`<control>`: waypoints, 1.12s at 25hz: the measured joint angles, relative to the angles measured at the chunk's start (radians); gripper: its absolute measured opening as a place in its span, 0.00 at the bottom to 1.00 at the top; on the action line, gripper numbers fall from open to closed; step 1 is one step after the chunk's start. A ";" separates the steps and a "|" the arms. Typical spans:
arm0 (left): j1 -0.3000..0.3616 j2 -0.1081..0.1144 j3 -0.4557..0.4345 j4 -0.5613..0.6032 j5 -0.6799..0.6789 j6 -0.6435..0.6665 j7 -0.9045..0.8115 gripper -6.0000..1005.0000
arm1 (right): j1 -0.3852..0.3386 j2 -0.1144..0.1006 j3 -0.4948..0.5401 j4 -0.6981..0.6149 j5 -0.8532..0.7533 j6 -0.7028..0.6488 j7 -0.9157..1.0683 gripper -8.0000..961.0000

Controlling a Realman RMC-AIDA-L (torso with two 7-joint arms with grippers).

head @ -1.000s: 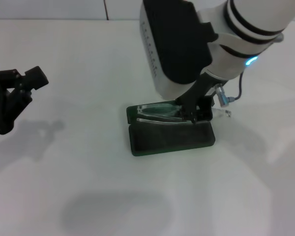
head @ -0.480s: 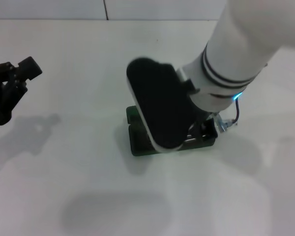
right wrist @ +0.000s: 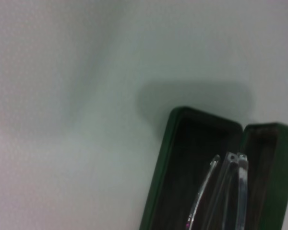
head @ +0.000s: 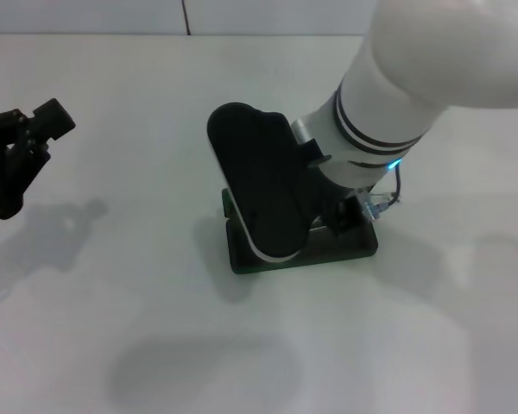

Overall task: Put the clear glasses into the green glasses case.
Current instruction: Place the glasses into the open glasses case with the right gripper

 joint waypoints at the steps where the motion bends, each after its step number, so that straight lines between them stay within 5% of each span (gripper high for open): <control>1: 0.000 0.000 0.000 0.000 0.000 0.000 0.000 0.04 | 0.001 0.000 -0.003 0.003 0.004 0.010 0.000 0.12; 28: 0.002 -0.006 0.000 -0.003 0.011 0.000 0.020 0.04 | 0.018 0.000 -0.069 0.099 0.035 0.125 0.002 0.13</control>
